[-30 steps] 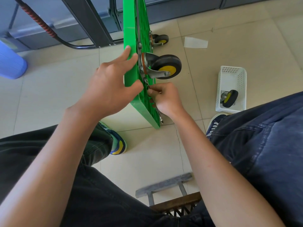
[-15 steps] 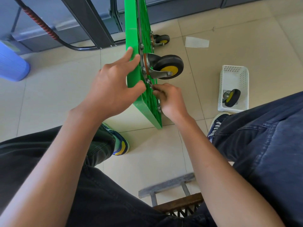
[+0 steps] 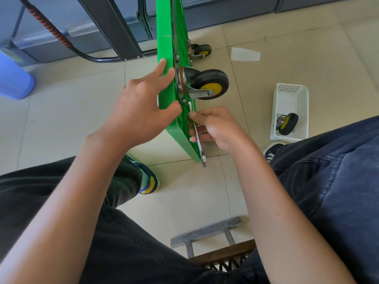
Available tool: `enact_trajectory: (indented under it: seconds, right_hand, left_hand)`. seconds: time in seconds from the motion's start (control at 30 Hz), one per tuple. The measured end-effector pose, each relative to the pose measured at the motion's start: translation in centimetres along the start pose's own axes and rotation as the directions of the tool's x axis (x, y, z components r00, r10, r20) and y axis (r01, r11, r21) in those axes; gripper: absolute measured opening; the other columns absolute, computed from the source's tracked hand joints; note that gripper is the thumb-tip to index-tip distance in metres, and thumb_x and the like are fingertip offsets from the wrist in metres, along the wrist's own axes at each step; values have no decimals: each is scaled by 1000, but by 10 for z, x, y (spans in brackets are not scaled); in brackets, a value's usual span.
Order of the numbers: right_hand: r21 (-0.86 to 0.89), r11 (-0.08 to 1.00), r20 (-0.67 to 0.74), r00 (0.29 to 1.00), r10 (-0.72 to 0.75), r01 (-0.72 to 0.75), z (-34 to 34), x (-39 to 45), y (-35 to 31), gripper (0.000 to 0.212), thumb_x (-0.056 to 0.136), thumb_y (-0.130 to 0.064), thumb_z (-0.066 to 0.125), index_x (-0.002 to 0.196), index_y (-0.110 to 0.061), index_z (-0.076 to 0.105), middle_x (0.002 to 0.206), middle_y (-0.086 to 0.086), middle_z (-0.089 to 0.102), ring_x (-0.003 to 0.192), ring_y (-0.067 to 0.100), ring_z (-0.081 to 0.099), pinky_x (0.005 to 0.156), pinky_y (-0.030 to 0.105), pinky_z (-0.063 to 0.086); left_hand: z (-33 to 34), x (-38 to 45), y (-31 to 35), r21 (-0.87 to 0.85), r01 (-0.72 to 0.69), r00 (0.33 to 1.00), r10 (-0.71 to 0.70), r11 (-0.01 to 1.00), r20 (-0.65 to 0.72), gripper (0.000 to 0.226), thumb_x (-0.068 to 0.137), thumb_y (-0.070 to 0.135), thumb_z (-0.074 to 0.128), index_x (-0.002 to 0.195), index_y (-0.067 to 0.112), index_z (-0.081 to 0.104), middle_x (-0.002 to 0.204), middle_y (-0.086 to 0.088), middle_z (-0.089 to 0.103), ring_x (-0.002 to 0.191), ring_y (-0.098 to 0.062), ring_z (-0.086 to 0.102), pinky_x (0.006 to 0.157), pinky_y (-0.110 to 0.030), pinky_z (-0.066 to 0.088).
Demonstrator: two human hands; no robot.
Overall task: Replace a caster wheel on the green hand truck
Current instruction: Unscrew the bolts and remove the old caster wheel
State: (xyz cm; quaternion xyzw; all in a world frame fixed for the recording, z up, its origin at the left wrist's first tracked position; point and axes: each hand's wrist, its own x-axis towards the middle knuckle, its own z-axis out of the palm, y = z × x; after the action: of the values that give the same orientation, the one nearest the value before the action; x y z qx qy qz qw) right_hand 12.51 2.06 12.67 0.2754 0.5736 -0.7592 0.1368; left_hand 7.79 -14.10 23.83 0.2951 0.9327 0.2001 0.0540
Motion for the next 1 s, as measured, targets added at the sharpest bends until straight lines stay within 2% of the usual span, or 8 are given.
enact_trajectory:
  seconds: [0.13,0.3,0.5,0.6,0.67,0.77,0.9,1.0]
  right_hand:
    - [48,998,11,999,31,-32,1,-2,-7,22,99,-14,67,101,8,70,86,18,71,61,21,68,55,31,60]
    - [33,999,8,1000,15,-15,5,-2,-6,22,100,-13,65,97,8,70,83,17,70,59,21,68,55,32,61]
    - [25,999,18,999,-37,37,14,-5,-4,26,104,-14,60,86,3,68,65,9,68,54,21,66,57,36,63]
    - [21,999,8,999,-43,43,13,-6,-6,24,102,-15,62,88,4,69,70,12,68,53,20,67,54,32,61]
    - [16,999,3,999,-44,44,14,-6,-8,24,101,-15,64,93,7,70,77,17,69,54,20,68,54,30,60]
    - [8,998,-6,998,-55,55,17,-3,-8,26,101,-16,64,96,10,69,76,15,68,54,19,68,54,30,59]
    - [-104,991,-24,996,-87,84,18,2,-10,27,104,-17,61,95,6,69,72,11,68,52,20,67,53,31,57]
    - [-231,965,-43,989,-141,128,16,6,-10,29,105,-18,58,94,7,68,73,11,65,50,18,61,46,27,51]
  left_hand:
    - [-1,0,1,-2,12,1000,-12,1000,4,69,85,41,52,151,22,45,163,2,31,121,-34,59,100,-50,51]
    - [0,0,1,1,4,1000,-4,1000,-7,64,89,34,58,151,21,46,162,1,32,118,-34,61,98,-46,52]
    - [1,0,1,1,12,1000,-12,1000,-15,63,91,31,61,151,21,46,162,1,33,115,-33,62,97,-44,52]
    - [-1,0,2,13,10,1000,-10,1000,-14,66,88,37,56,151,21,46,162,1,33,116,-34,62,98,-46,52]
    - [0,0,2,10,6,1000,-6,1000,-13,63,90,33,59,151,21,46,162,1,33,117,-34,61,99,-47,52]
    - [0,0,1,12,17,1000,-17,1000,-17,63,91,32,61,151,22,46,163,2,32,119,-34,61,99,-44,51]
    - [0,-1,1,2,17,1000,-17,1000,-9,63,91,32,60,152,23,45,163,3,31,120,-33,60,99,-46,51]
    - [-1,-1,1,-11,21,1000,-21,1000,-8,68,85,38,54,151,22,46,163,3,32,117,-31,62,100,-47,52]
